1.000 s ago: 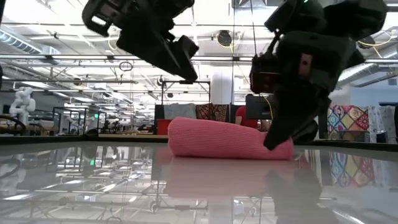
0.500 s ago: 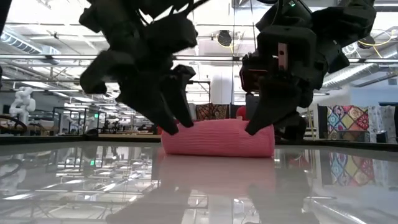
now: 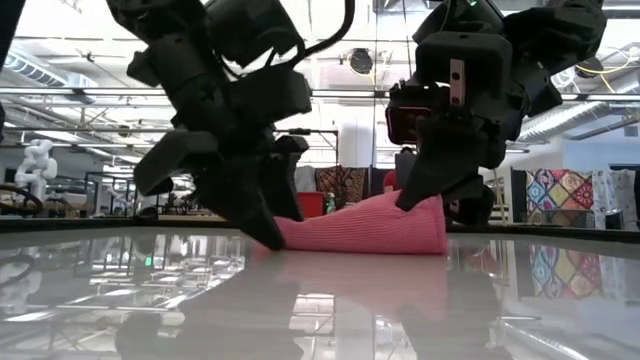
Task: Roll towel
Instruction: Fold the pink towel
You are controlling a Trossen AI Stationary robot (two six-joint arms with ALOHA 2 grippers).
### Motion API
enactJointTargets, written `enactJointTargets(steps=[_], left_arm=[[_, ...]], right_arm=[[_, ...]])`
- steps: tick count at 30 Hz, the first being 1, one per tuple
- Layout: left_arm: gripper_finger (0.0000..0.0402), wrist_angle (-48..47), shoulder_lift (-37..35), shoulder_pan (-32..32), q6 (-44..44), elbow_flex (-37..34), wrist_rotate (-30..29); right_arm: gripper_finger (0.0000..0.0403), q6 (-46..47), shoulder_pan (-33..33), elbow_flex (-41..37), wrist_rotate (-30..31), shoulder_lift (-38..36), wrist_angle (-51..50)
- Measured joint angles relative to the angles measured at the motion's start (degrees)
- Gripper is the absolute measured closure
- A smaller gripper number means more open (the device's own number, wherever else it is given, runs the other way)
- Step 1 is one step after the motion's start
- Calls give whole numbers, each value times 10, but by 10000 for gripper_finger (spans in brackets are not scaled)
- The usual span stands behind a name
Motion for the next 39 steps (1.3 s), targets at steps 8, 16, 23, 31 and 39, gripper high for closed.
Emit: enactJointTargets(steps=[8,16,23,31,39], left_arm=[[275,19,18,17,-4,0,75],[387,34,21,32,-16,5,148],[384,48,22,69,-81,7,312],[384,61,32,101,-138,10,426],[384,62,112,107,-194,66,516]], right_arm=[[376,-29,9,0,-16,0,-1],[260,-106,51,0,-14,-2,-10],[188,-172,128,0,103,-48,-92],[189,-254,228,0,341,-94,-144],[190,-305,255,1,376,-55,-83]])
